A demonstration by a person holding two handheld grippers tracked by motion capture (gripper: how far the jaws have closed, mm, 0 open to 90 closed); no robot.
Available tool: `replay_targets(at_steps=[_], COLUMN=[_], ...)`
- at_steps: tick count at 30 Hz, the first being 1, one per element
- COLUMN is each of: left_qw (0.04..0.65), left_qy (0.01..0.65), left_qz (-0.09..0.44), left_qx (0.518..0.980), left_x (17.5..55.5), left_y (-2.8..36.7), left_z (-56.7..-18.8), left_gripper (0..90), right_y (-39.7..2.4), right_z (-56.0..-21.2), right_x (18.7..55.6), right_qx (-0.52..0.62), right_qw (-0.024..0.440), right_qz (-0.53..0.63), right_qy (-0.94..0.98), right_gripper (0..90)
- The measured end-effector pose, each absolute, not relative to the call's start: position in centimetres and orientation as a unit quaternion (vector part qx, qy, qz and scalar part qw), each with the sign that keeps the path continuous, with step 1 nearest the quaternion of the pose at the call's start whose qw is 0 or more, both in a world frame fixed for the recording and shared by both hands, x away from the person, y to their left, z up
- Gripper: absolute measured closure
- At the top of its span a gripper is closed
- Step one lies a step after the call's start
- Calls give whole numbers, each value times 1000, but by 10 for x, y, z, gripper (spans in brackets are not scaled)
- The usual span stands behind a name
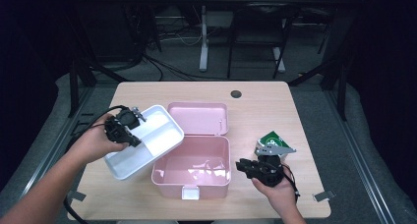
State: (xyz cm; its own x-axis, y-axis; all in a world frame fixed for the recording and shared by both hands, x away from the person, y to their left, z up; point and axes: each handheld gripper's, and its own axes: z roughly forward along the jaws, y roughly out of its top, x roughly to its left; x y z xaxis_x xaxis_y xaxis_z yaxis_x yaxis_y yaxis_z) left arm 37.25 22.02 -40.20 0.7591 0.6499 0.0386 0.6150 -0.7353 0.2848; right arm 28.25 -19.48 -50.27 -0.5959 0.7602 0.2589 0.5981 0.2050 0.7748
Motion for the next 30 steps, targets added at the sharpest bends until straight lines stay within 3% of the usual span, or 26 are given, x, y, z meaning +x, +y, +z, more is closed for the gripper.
replay_targets(at_steps=[12,30], left_qw=[133,91], left_qy=[450,476], left_qz=[60,41], left_qx=[881,874], left_x=[379,384], left_y=[271,279], left_z=[-419,-489], left_gripper=[895,895], right_y=[-196,-196], right_z=[-504,-506], right_x=[283,284], right_qx=[443,445], right_qw=[91,89], right_qz=[449,446], right_qy=[770,772], right_gripper=[737,730])
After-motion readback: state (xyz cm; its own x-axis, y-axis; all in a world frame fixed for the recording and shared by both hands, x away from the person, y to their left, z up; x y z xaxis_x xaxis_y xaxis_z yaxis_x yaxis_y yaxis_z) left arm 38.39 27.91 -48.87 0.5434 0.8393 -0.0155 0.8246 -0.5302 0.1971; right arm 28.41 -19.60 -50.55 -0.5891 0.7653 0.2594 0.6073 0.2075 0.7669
